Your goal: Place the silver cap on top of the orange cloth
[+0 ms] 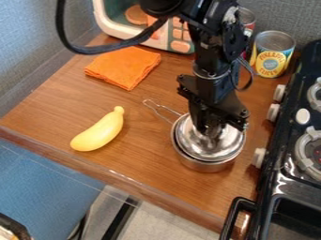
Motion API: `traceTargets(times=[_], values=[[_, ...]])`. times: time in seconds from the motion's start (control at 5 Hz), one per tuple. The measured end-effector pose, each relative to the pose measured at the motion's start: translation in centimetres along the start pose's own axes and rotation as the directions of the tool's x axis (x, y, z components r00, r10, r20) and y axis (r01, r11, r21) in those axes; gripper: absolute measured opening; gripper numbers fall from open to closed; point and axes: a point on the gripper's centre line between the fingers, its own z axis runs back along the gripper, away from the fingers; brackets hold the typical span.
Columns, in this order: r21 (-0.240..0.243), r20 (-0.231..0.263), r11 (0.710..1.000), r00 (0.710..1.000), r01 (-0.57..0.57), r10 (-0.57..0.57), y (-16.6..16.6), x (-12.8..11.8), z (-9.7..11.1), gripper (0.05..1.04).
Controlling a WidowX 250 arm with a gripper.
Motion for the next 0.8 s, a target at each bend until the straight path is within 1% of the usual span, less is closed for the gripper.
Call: traceTargets(times=[0.2,0.4,0.6,0.8], values=[[0.000,-0.008,1.000,1.000,-0.009,0.009,0.1,-0.1,0.1,0.289],[0.004,-0.035,0.999,0.999,-0.038,0.038,0.8,-0.2,0.7,0.289],[0.010,0.037,0.994,0.993,-0.112,0.112,2.9,2.1,4.0,0.289],[0.026,0.063,0.979,0.978,-0.203,0.201,6.1,3.2,5.7,0.289]])
